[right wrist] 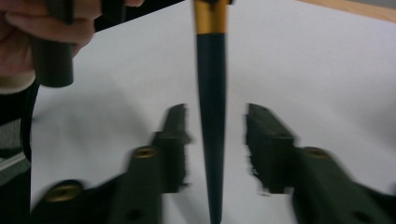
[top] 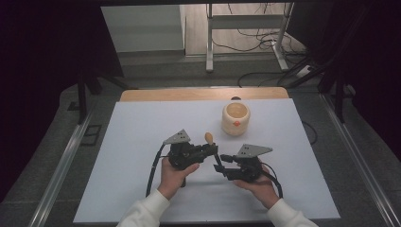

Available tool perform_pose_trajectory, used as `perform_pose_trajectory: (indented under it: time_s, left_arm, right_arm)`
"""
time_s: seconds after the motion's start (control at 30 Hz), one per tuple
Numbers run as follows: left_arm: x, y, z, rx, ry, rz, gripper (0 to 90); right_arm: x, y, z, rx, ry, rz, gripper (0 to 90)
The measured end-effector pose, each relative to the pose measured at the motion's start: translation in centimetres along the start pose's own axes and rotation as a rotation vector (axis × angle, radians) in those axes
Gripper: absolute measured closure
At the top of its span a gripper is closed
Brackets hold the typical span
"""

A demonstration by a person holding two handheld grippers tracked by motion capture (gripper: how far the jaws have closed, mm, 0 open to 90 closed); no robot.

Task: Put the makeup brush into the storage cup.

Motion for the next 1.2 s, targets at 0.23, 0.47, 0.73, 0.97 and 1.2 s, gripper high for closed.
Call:
perform_pose_trajectory:
  time_s: [0.23, 0.47, 0.73, 0.97, 1.2]
  left_arm:
    - [-0.1, 0.0, -0.1, 0.000, -0.001, 0.002, 77.6]
    - [-0.1, 0.1, -0.1, 0.003, -0.009, 0.007, 77.6]
    - [-0.1, 0.0, -0.1, 0.005, -0.012, 0.009, 77.6]
    - [0.0, -0.2, -0.1, 0.010, -0.014, 0.014, 77.6]
    - [-0.1, 0.2, 0.0, 0.007, -0.014, 0.009, 77.6]
  right_arm:
    - [-0.4, -0.1, 0.4, 0.008, -0.001, 0.014, 23.3]
    - [-0.4, -0.1, 0.7, 0.011, 0.014, 0.024, 21.0]
    - [-0.6, -0.1, 0.6, 0.017, 0.019, 0.023, 20.7]
    - [-1.9, -0.3, 0.8, 0.021, 0.029, 0.003, 20.3]
    - [-2.2, -0.5, 0.8, 0.016, 0.038, 0.006, 27.3]
Point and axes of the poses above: each handheld gripper's, and its own axes: y roughly backward along the jaws, x roughly out of its underside, z roughly to its left, the point moved 6 cm from there along -y, roughly forward along the jaws, and after that the axes turned 7 degrees about -y, right-handed, at the moved point
